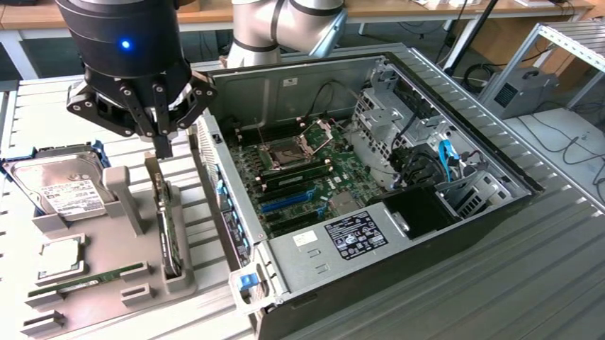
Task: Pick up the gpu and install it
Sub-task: 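Reach for the gpu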
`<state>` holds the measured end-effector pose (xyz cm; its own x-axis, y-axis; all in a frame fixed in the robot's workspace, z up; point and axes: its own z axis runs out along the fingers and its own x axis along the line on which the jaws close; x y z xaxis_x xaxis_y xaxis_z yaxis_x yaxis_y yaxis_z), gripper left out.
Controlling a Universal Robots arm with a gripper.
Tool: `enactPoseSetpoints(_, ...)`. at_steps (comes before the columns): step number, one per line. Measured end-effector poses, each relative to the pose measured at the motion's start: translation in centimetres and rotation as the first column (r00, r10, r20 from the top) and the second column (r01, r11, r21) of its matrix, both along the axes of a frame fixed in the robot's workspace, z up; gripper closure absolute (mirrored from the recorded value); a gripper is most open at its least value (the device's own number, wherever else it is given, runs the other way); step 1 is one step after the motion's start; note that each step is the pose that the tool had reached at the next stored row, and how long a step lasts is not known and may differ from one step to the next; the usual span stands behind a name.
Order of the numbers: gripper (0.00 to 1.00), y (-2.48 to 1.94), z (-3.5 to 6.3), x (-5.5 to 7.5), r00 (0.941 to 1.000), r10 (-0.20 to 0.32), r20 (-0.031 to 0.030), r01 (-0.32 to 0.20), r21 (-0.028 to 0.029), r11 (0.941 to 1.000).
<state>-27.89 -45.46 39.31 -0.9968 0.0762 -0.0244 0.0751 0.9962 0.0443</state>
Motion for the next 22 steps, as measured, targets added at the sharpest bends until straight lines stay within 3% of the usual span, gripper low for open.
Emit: enactPoseSetpoints(22,0.89,-0.69,0.0,0.0,1.0,0.0,0.0001,0.0,0.0,1.0)
